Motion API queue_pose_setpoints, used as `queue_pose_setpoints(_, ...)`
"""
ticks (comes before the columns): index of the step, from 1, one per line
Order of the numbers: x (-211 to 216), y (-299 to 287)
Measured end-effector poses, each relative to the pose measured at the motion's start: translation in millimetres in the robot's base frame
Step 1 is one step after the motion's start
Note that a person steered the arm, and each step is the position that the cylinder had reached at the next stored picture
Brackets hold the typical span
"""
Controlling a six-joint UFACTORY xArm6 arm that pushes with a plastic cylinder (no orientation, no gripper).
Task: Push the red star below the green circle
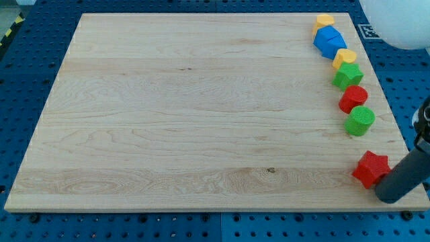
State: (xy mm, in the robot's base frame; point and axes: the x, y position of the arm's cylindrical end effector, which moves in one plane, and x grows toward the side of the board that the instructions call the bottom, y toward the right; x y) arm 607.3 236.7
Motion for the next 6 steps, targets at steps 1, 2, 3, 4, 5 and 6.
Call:
queue_pose_setpoints(1,-20,-4)
queue_pose_setpoints(2,-26,-7)
queue_pose_setpoints(3,-19,-7)
queue_pose_setpoints(4,-12,-25)
queue_pose_setpoints(5,-20,-53)
queue_pose_setpoints(6,-24,-56)
